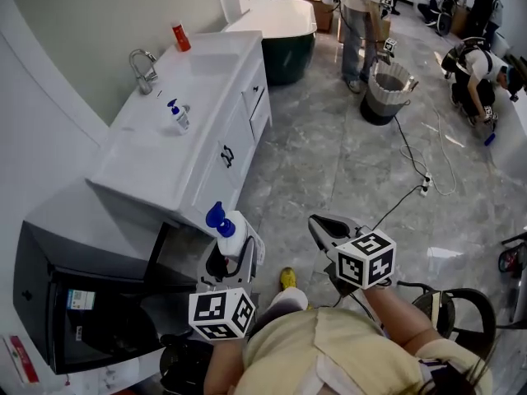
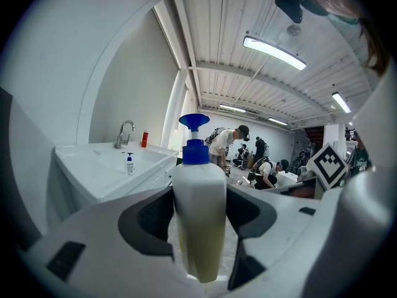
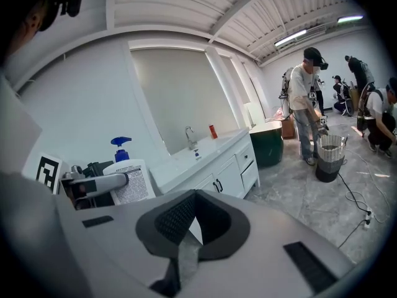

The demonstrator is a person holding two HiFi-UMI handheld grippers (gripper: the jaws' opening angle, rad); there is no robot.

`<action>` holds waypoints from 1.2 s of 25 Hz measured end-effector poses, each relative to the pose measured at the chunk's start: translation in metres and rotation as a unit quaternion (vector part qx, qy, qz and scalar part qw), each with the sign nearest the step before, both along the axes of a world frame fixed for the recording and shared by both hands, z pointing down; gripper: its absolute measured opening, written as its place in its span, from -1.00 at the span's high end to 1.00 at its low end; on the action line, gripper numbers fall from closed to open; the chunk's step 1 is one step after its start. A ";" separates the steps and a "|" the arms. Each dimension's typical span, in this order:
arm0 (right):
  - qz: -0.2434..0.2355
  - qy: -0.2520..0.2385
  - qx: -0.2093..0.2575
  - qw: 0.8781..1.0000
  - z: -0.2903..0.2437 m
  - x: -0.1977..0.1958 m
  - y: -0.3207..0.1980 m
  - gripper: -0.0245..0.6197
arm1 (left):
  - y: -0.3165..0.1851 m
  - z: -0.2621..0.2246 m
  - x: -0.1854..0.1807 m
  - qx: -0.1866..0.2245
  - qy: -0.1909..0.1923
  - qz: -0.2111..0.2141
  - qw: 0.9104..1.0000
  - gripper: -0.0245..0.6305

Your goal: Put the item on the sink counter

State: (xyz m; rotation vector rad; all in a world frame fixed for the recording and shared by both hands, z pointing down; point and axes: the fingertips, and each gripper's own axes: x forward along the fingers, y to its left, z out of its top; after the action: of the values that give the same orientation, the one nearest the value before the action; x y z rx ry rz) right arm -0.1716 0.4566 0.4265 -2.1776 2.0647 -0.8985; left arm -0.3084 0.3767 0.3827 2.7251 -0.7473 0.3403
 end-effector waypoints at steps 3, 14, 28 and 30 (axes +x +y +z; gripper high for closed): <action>-0.007 0.004 -0.003 1.000 -0.001 0.005 -0.022 0.86 | -0.022 -0.001 0.006 -0.001 0.002 -0.006 1.000 0.07; -0.012 0.008 -0.013 1.000 0.002 0.018 -0.087 0.86 | -0.085 0.000 0.027 -0.001 0.005 0.010 1.000 0.07; 0.003 0.007 -0.030 1.000 0.013 0.036 -0.119 0.86 | -0.119 0.012 0.044 -0.018 0.008 0.028 0.999 0.07; 0.002 0.008 -0.032 0.999 0.014 0.040 -0.122 0.86 | -0.121 0.013 0.048 -0.020 0.009 0.027 0.999 0.07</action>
State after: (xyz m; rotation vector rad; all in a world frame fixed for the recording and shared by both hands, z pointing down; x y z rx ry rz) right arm -0.1316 0.3343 0.4402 -2.2265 2.0651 -0.9620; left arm -0.2602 0.2554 0.3958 2.7115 -0.6569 0.3393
